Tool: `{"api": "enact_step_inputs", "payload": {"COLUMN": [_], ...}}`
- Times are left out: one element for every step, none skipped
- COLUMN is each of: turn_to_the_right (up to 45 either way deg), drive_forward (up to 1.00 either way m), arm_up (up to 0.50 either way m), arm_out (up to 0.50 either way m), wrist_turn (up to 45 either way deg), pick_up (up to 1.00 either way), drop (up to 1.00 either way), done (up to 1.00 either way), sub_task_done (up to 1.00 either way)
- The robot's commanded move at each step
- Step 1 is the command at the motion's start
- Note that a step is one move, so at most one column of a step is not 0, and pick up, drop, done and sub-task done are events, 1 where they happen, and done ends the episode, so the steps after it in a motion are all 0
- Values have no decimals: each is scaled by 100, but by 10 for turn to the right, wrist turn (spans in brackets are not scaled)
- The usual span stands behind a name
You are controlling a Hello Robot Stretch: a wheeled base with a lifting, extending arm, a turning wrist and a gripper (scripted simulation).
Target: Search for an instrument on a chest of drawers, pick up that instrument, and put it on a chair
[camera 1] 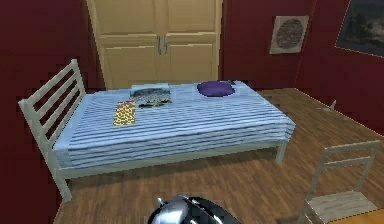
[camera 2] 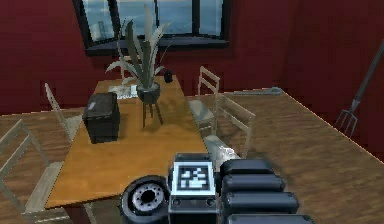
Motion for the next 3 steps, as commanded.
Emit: {"api": "enact_step_inputs", "payload": {"turn_to_the_right": [0,0,0], "drive_forward": [0,0,0], "arm_up": [0,0,0], "arm_out": [26,0,0], "wrist_turn": [0,450,300], "pick_up": [0,0,0], "drop": [0,0,0], "done": [0,0,0], "sub_task_done": [0,0,0]}}
